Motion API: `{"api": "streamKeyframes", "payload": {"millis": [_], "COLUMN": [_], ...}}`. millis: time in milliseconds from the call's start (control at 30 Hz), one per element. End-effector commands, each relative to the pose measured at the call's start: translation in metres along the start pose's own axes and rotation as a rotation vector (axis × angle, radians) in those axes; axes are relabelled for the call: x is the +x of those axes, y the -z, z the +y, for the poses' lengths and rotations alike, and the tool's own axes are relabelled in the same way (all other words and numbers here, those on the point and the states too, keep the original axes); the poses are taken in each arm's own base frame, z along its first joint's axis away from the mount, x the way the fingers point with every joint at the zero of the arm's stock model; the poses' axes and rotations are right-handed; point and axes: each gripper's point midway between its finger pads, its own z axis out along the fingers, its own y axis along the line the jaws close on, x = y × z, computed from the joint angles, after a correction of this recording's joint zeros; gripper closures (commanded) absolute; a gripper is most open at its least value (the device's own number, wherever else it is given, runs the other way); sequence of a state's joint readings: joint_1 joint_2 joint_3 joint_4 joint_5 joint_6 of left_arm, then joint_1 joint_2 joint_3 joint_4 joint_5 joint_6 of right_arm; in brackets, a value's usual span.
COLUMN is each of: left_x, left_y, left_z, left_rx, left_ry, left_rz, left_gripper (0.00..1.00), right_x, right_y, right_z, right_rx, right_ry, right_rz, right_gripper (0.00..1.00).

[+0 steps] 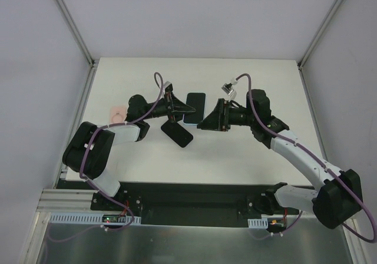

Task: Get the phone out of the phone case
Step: Remove the phone case from the phone.

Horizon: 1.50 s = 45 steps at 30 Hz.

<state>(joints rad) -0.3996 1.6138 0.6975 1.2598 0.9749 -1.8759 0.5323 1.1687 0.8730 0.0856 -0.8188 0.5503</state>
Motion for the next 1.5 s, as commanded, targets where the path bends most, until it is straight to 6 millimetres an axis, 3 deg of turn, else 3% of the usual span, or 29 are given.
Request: {"api": "streamKeyframes", "payload": {"millis": [0, 433, 533, 633, 767, 833, 933, 1000, 1100, 1333, 1467], "left_x": [0.029, 0.027, 0.028, 0.029, 0.029, 0.029, 0.029, 0.029, 0.026, 0.015, 0.005], "left_y": [0.004, 0.003, 0.003, 0.004, 0.004, 0.004, 0.004, 0.004, 0.003, 0.002, 0.001], "left_z": [-0.042, -0.043, -0.043, -0.042, -0.042, -0.042, -0.043, -0.042, -0.04, -0.028, -0.017], "left_rx": [0.129, 0.135, 0.135, 0.135, 0.136, 0.137, 0.139, 0.138, 0.134, 0.117, 0.1], "left_ry": [-0.27, -0.268, -0.271, -0.274, -0.274, -0.274, -0.274, -0.272, -0.252, -0.162, -0.096], "left_rz": [0.101, 0.104, 0.105, 0.107, 0.107, 0.108, 0.107, 0.108, 0.102, 0.049, -0.002], "left_gripper": [1.0, 1.0, 1.0, 1.0, 1.0, 1.0, 1.0, 1.0, 1.0, 1.0, 1.0], "right_x": [-0.005, -0.008, -0.009, -0.011, -0.013, -0.014, -0.014, -0.012, -0.012, -0.005, 0.007], "right_y": [0.0, -0.007, -0.009, -0.01, -0.013, -0.014, -0.015, -0.014, -0.011, 0.012, 0.017], "right_z": [0.025, 0.021, 0.021, 0.022, 0.02, 0.021, 0.02, 0.019, 0.023, 0.062, 0.075], "right_rx": [-0.113, -0.137, -0.143, -0.151, -0.155, -0.16, -0.162, -0.164, -0.179, -0.253, -0.229], "right_ry": [0.051, 0.042, 0.036, 0.031, 0.019, 0.019, 0.018, 0.022, 0.061, 0.359, 0.488], "right_rz": [0.019, 0.04, 0.039, 0.037, 0.043, 0.041, 0.041, 0.042, 0.037, -0.029, -0.015], "right_gripper": [0.43, 0.83, 0.81, 0.65, 0.64, 0.69, 0.9, 0.97, 0.99, 0.98, 0.99]}}
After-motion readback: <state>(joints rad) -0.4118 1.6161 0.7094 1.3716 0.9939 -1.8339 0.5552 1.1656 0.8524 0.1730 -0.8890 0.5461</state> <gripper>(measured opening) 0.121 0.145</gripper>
